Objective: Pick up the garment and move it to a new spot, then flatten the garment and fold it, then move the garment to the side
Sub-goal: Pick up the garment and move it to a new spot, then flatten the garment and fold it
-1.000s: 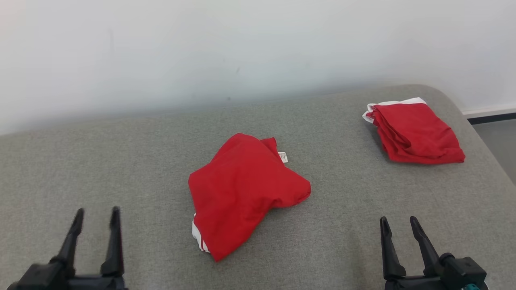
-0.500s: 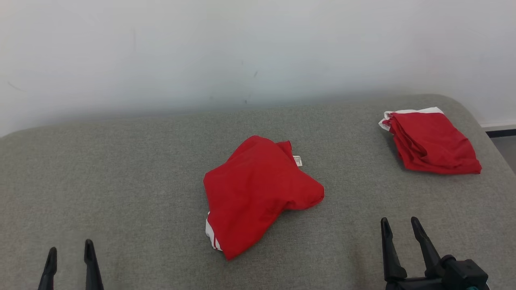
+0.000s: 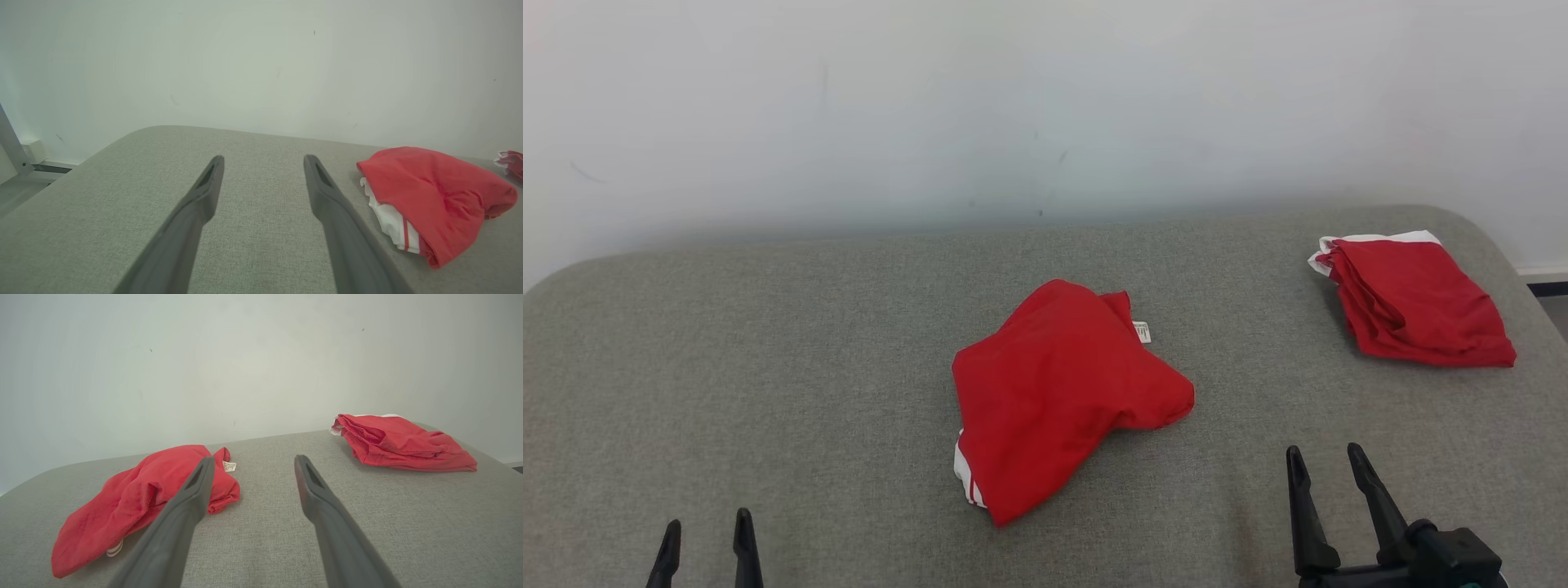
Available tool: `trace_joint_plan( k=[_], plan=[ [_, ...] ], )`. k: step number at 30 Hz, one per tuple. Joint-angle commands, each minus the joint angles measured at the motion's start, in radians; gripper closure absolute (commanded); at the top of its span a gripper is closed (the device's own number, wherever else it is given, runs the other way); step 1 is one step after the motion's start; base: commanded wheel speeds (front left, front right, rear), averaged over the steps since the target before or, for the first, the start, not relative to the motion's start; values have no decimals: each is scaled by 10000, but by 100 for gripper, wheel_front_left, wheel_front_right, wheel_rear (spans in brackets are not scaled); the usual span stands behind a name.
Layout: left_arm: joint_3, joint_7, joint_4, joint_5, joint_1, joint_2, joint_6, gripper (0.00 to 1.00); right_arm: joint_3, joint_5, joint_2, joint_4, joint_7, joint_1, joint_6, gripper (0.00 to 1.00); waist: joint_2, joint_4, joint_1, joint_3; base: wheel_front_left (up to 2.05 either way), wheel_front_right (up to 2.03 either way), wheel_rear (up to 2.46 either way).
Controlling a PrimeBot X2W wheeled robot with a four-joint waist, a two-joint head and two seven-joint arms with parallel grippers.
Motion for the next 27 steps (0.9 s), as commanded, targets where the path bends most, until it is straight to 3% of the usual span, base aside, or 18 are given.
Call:
trace_joint_plan(
  k=[1,27],
  plan=[
    [6,-26,77,124,-102,22,-28,0,45,-32,6,24,0,33,-16,0,0,-7,0,-3,0,0,0],
    [-372,-26,229,-152,70,163,-32,0,141,-115,6,53,0,255,-16,0,0,75,0,-22,0,0,0]
  ],
)
